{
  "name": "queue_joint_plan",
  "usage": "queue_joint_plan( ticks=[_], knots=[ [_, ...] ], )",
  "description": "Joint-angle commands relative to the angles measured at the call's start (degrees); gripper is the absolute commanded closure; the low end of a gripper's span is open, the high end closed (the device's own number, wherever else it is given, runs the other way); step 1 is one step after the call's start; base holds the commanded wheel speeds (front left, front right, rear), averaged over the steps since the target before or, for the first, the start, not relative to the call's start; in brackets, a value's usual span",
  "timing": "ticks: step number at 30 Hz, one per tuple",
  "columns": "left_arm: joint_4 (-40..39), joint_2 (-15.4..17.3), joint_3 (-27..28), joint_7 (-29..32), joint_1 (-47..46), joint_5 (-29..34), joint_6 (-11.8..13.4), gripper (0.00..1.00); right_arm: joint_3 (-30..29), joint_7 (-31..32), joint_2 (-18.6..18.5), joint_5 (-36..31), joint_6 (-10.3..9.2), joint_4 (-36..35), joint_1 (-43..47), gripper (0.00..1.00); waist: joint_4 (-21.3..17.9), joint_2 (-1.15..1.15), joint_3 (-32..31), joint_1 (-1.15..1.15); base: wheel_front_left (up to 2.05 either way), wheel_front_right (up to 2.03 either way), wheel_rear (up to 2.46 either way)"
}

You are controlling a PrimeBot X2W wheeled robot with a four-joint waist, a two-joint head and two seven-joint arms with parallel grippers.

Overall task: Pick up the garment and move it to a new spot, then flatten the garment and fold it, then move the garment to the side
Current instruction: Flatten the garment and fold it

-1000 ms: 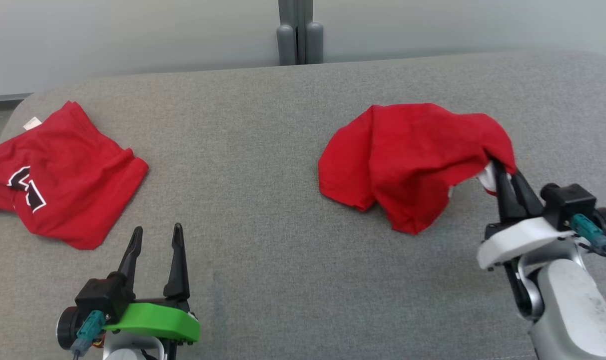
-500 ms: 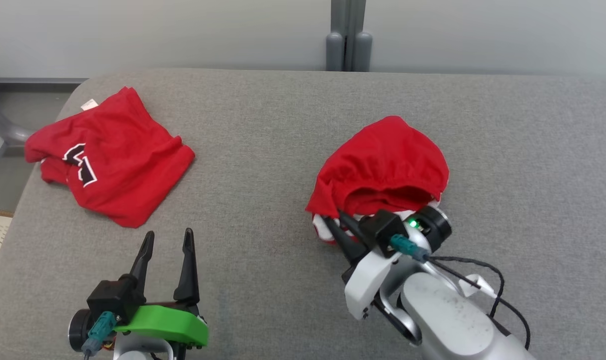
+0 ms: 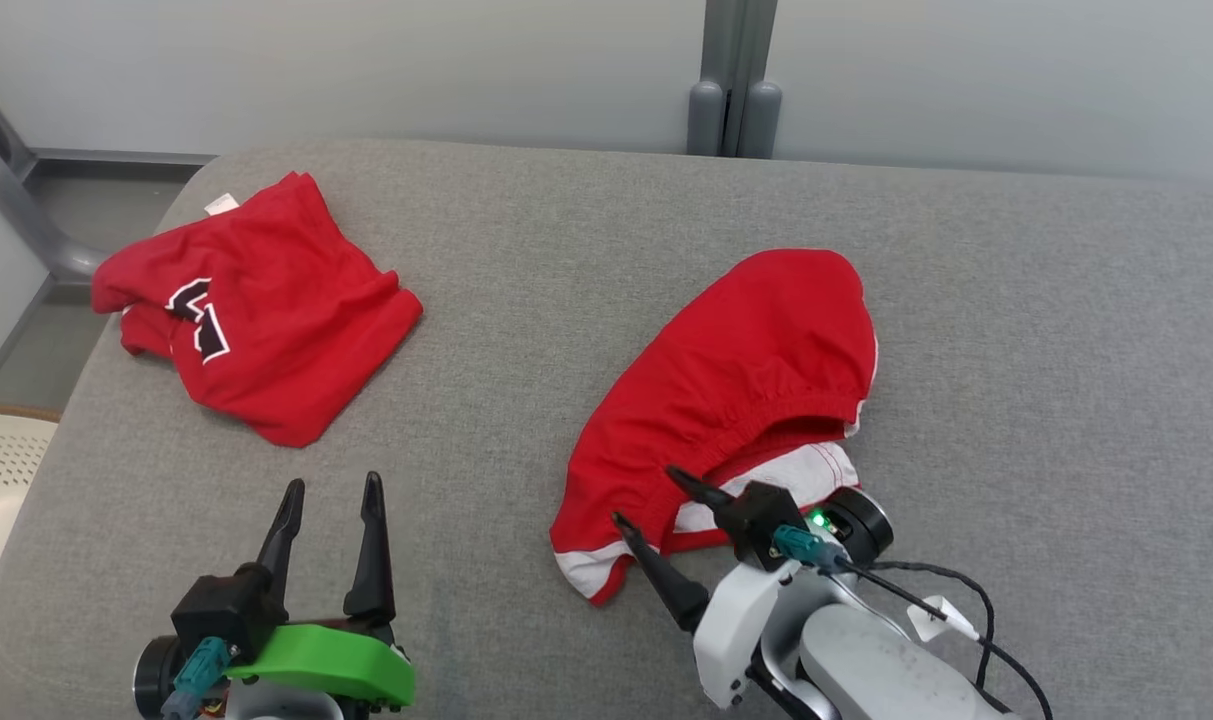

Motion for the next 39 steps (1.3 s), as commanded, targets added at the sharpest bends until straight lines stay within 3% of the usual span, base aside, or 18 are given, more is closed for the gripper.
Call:
queue_joint_plan(
  ticks=[1, 8, 15, 22, 34, 35, 36, 37, 39],
  knots=[
    [-0.23, 0.13, 0.12, -0.03, 0.67, 0.38, 0.36, 0.00, -0.45, -0.24, -1.14, -0.91, 0.02, -1.71, 2.41, 0.00, -1.23, 0.00, -0.17, 0.00, 0.00, 0.00, 0.00],
    [-0.82, 0.13, 0.39, -0.03, 0.42, 0.53, 0.51, 0.00, -9.80, -0.26, -6.28, -4.01, 0.02, -12.77, 10.76, 0.00, -3.92, 0.00, 0.11, 0.00, 0.00, 0.00, 0.00],
    [-0.67, 0.13, 0.26, -0.03, -0.24, 0.78, 0.20, 0.00, -18.57, -0.24, -7.60, -6.61, 0.02, -15.57, 11.58, 0.00, -4.67, 0.00, 0.49, 0.00, 0.00, 0.00, 0.00],
    [-0.62, 0.13, 0.26, -0.03, -0.84, 0.99, -0.10, 0.00, -21.33, -0.18, -6.62, -7.68, 0.02, -7.96, 8.37, 0.00, -2.92, 0.00, 0.88, 0.00, 0.00, 0.00, 0.00],
    [-0.54, 0.13, 0.11, -0.03, -1.50, 0.62, -0.10, 0.00, -19.32, 0.28, -4.64, -3.68, 0.02, 9.14, 1.87, 0.00, -0.20, 0.00, 2.29, 0.00, 0.00, 0.00, 0.00],
    [-0.56, 0.13, 0.09, -0.04, -1.54, 0.54, -0.05, 0.00, -18.90, 0.24, -4.36, -2.95, 0.02, 10.01, 1.53, 0.53, -0.14, 0.00, 2.40, 0.00, 0.00, 0.00, 0.00],
    [-0.60, 0.13, 0.11, -0.03, -1.56, 0.45, 0.05, 0.00, -18.39, 0.20, -4.22, -2.28, 0.02, 11.04, 0.95, 0.72, -0.12, 0.00, 2.53, 0.00, 0.00, 0.00, 0.00],
    [-0.64, 0.13, 0.14, -0.03, -1.57, 0.38, 0.12, 0.00, -17.88, 0.19, -4.21, -1.72, 0.02, 11.93, 0.57, 1.00, -0.14, 0.00, 2.63, 0.00, 0.00, 0.00, 0.00],
    [-0.71, 0.13, 0.40, -0.04, -1.50, 0.29, 0.32, 0.00, -17.01, 0.08, -4.12, -0.31, 0.02, 13.08, -0.29, 1.00, -0.45, 0.00, 2.79, 0.00, 0.00, 0.00, 0.00]
  ],
)
